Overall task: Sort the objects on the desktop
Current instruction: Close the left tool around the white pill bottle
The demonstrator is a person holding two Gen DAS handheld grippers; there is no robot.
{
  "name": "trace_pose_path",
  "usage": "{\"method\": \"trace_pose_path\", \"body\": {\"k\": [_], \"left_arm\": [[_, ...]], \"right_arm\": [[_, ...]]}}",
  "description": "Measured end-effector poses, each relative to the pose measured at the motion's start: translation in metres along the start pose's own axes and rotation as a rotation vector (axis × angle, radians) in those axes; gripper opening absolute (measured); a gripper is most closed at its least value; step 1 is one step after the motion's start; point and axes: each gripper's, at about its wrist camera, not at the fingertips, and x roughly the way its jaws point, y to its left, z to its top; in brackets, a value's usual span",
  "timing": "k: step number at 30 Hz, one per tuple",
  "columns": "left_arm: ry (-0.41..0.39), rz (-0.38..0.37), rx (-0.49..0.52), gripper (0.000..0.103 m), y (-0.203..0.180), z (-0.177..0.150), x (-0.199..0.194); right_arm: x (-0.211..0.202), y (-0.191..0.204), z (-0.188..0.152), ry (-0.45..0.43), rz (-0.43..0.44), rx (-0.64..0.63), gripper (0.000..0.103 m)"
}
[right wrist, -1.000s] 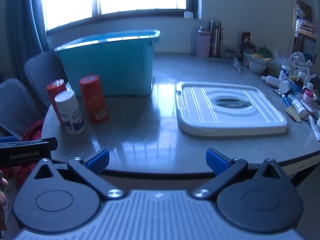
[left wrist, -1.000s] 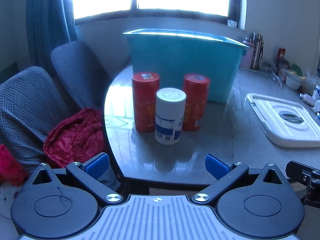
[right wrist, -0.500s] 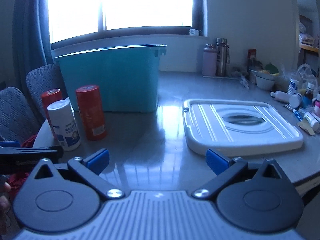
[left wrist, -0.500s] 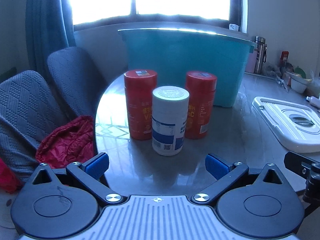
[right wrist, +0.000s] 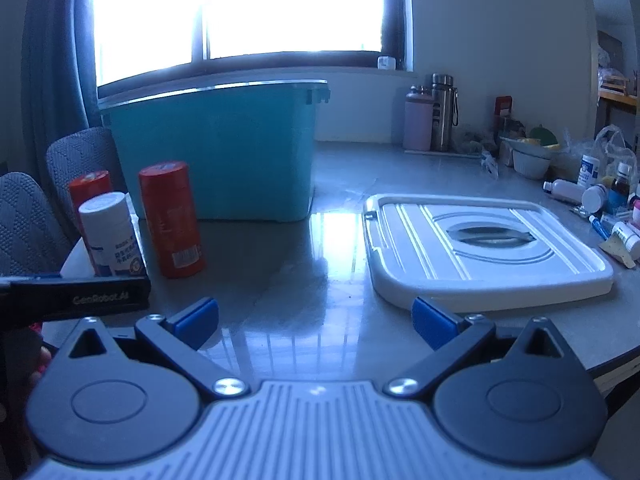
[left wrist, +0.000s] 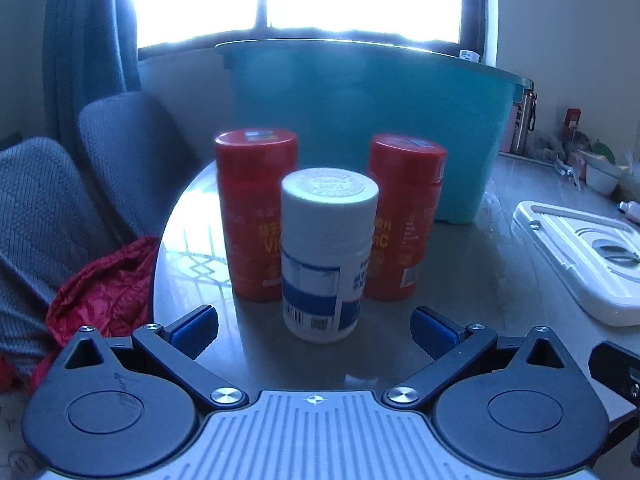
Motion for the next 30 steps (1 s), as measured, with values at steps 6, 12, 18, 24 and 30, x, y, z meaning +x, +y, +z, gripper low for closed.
{"method": "trace_pose_path", "body": {"k": [6,12,18,24,30], "left_arm": [[-0.01,0.002,-0.006,0.103,-0.001,0.004,0.013],[-0.015,-0.004,0.006,0.103,-0.006,0.015,0.03],[-0.022,-0.005,0.016,0.103,-0.017,0.022,0.046],[-0.03,0.001,0.021,0.103,-0.027,0.024,0.054],[-0.054,0.03,0.042,0.061,-0.035,0.021,0.05]], "right_arm": [[0.005,0.003,0.0,0.0,-0.003,-0.013,0.103],[0.011,0.002,0.003,0.007,-0.001,0.009,0.103],[0.019,-0.003,0.001,0.031,-0.008,0.035,0.103],[0.024,-0.006,0.0,0.04,-0.003,0.052,0.103],[0.027,-0.01,-0.001,0.048,0.008,0.084,0.103]]}}
